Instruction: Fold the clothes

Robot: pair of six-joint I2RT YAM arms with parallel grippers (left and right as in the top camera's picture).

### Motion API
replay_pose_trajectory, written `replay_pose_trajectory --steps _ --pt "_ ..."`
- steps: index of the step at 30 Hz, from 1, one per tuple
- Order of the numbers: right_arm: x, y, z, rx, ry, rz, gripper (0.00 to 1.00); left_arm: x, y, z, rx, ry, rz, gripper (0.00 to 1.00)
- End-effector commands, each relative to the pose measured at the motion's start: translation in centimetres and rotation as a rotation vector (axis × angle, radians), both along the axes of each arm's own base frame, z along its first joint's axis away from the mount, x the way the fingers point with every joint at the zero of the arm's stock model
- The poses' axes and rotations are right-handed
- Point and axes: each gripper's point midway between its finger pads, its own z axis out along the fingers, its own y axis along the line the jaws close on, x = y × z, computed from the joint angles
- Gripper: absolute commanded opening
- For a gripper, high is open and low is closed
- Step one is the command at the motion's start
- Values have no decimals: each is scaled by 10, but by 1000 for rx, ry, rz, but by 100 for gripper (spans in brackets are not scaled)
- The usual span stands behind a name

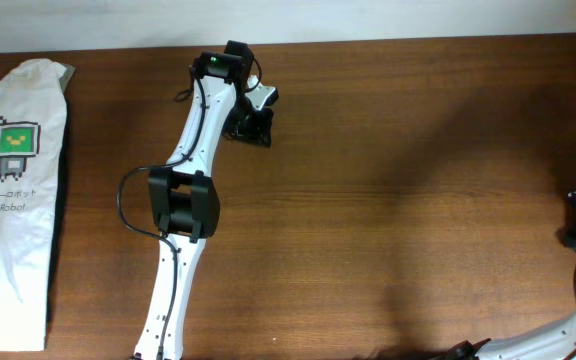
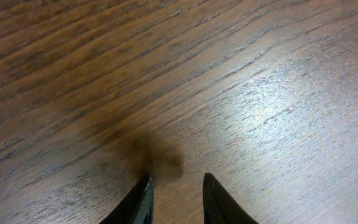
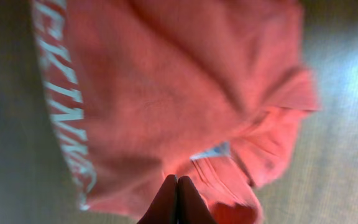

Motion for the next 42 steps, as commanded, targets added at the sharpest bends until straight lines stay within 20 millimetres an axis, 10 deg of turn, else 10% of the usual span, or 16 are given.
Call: replay_pose_trajectory --steps 1,10,17,28,33,38,42 --pt "-2 -3 -36 44 79 -5 4 -1 1 2 -2 5 4 26" --pt "-38 11 -125 190 327 16 4 -1 10 2 1 16 20 26" --pt "-40 23 -115 222 342 42 4 7 36 20 -4 -2 73 26" --pt "-8 21 45 2 44 60 6 27 66 101 -34 -176 133 38" --pt "20 49 107 -29 -161 242 46 29 82 146 -46 -264 163 39" --pt "86 114 150 -145 -353 788 74 25 156 256 1 -520 297 41" --pt "143 206 148 -183 -349 1206 97 -22 226 353 31 -712 443 45"
